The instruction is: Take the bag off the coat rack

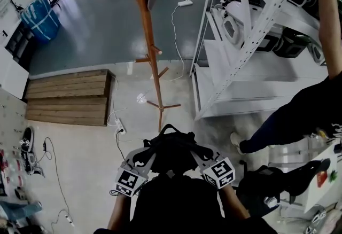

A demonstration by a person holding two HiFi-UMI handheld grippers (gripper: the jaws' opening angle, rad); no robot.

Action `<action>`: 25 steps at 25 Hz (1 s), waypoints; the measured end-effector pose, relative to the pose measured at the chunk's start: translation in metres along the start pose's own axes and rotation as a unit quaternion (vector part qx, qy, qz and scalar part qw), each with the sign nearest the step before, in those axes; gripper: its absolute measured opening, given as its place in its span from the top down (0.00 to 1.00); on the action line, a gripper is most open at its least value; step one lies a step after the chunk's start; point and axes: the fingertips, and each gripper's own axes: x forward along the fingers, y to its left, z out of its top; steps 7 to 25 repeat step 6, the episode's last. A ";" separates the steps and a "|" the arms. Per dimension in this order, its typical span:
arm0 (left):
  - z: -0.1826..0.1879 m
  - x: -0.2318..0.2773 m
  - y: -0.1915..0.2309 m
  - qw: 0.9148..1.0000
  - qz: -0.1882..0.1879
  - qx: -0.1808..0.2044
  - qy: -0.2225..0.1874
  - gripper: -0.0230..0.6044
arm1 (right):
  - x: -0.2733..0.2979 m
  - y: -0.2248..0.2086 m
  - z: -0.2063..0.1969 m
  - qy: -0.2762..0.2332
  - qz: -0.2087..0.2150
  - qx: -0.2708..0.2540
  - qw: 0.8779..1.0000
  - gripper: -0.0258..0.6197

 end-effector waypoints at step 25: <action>0.000 0.001 0.003 1.000 0.000 -0.003 0.003 0.85 | 0.003 0.001 0.000 0.013 0.006 0.010 1.000 0.87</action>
